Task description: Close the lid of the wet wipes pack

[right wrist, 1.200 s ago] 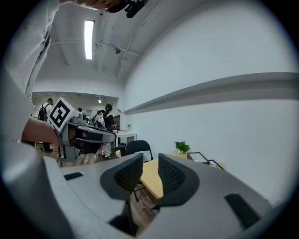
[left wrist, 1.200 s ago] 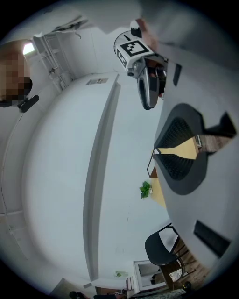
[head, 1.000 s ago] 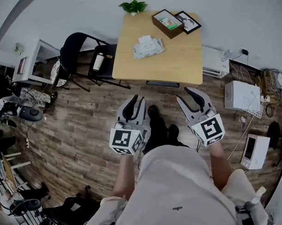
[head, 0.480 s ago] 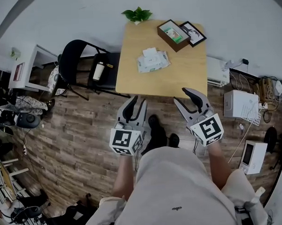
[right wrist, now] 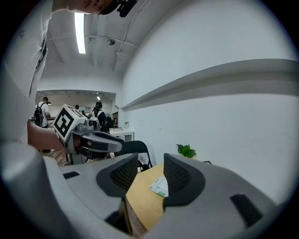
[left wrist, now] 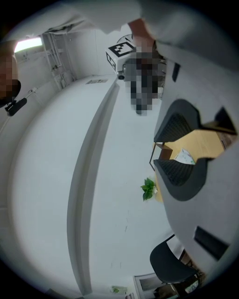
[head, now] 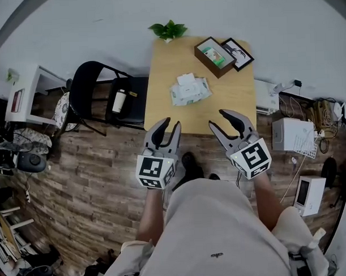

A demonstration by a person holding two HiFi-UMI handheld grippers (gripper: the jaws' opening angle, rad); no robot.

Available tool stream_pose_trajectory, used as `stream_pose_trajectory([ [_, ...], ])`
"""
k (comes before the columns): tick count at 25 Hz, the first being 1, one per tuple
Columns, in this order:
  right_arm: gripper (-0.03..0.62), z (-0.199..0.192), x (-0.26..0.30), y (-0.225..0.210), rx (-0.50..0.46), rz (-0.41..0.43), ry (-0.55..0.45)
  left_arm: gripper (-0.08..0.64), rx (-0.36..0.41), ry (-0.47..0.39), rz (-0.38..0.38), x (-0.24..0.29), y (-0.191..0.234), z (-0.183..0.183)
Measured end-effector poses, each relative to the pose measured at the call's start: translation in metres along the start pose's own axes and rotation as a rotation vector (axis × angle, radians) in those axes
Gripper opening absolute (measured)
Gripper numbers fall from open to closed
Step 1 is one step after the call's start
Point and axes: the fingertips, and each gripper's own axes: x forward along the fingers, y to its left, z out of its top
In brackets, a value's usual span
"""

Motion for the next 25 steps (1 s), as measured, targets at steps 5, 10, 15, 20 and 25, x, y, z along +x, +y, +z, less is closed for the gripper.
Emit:
stream_pose_trajectory([
  [5, 0.170, -0.001, 0.022, -0.002, 0.015, -0.011, 0.019, 0.095, 0.001, 0.000, -0.025, 0.008, 0.018, 0.002],
  [10, 0.170, -0.006, 0.035, 0.006, 0.044, -0.018, 0.039, 0.095, -0.006, 0.016, -0.049, 0.013, 0.031, -0.004],
  [15, 0.170, -0.018, 0.043, 0.002, 0.071, -0.021, 0.063, 0.095, -0.008, 0.039, -0.076, 0.025, 0.031, -0.012],
  [20, 0.170, -0.026, 0.050, -0.002, 0.075, -0.004, 0.091, 0.095, -0.023, 0.056, -0.088, 0.032, 0.029, -0.019],
  [25, 0.170, -0.027, 0.066, -0.011, 0.070, 0.036, 0.111, 0.095, -0.045, 0.076, -0.065, 0.042, 0.036, -0.022],
])
